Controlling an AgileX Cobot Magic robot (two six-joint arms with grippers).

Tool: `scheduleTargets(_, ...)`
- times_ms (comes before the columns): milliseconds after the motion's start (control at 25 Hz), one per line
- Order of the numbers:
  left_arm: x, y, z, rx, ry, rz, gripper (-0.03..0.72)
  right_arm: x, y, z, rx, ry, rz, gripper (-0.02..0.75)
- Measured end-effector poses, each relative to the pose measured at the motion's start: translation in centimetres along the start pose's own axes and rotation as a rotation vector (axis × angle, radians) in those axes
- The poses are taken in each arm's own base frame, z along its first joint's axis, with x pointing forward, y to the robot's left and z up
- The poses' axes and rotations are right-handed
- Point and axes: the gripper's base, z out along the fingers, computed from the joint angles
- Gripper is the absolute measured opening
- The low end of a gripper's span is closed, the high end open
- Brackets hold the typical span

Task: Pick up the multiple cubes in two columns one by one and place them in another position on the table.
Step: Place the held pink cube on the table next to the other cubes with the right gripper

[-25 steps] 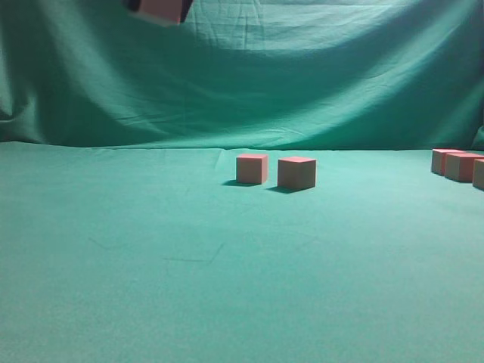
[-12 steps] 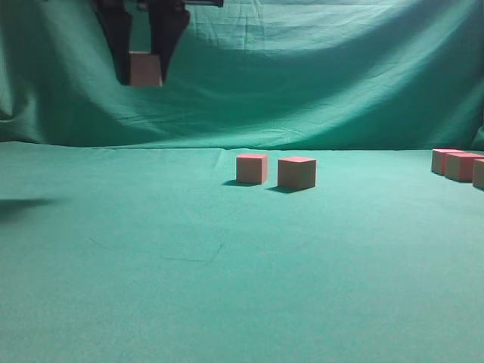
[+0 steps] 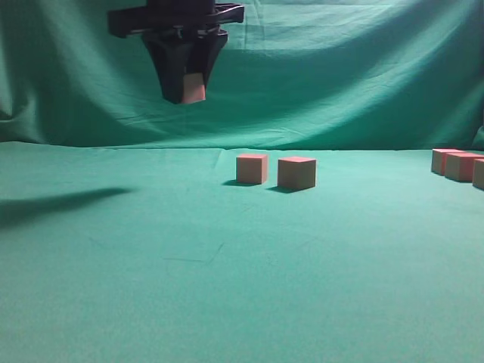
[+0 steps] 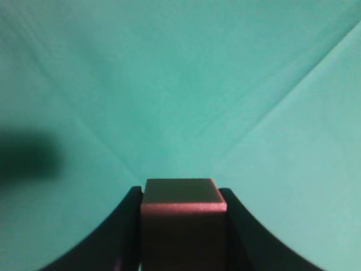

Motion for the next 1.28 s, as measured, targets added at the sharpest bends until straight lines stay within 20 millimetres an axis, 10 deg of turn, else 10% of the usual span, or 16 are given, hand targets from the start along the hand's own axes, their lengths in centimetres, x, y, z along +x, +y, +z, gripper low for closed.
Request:
scheduleTargets(280,0.0,0.0,0.0,0.0,0.0,0.0,0.0,0.4,0.0,1.2,-0.044,0.017,-0.443,0.28)
scheduleTargets(1280,0.0,0.0,0.0,0.0,0.0,0.0,0.0,1.1,0.1,5.0,-0.094,0.068,-0.742,0.28)
